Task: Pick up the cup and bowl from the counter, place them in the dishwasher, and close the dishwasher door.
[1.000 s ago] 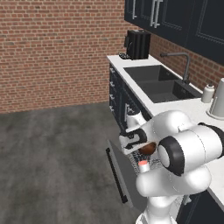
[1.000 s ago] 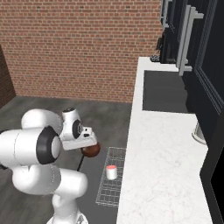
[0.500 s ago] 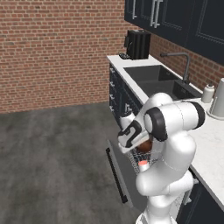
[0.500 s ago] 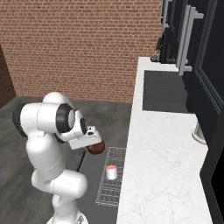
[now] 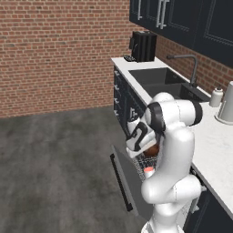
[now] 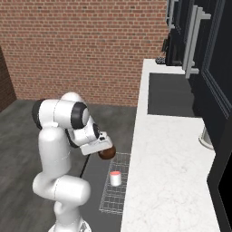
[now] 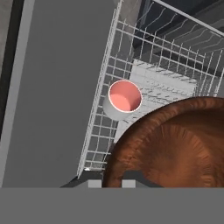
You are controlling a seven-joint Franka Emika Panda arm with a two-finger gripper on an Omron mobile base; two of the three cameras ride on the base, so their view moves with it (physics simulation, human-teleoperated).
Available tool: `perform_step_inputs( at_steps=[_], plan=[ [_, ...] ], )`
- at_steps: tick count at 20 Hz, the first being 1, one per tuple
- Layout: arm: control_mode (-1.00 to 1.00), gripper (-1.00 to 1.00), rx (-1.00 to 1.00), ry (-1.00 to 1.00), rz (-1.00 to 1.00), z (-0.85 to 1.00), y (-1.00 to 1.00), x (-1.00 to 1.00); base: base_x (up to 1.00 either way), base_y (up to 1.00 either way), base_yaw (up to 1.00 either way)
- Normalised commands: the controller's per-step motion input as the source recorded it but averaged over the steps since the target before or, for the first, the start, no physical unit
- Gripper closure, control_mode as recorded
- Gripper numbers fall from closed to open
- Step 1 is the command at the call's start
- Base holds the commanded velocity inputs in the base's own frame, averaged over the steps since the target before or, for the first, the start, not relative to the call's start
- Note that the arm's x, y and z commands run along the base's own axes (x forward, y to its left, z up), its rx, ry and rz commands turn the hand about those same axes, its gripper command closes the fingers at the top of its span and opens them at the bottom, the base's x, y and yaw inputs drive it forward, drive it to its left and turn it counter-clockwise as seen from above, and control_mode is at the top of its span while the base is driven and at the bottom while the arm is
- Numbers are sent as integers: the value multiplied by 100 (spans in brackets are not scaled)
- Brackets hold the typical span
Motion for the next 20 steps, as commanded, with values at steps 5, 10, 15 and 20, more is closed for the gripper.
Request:
perform_step_inputs(
  at_steps=[5,10,15,20],
  plan=[
    [-100,100,-4,1,0,-50,-23,37,0,0,0],
    [-100,100,-5,0,0,-56,-6,42,0,0,0],
    [-100,100,-3,0,0,-56,-13,44,0,0,0],
    [-100,100,0,0,0,-48,-34,39,0,0,0]
  ],
)
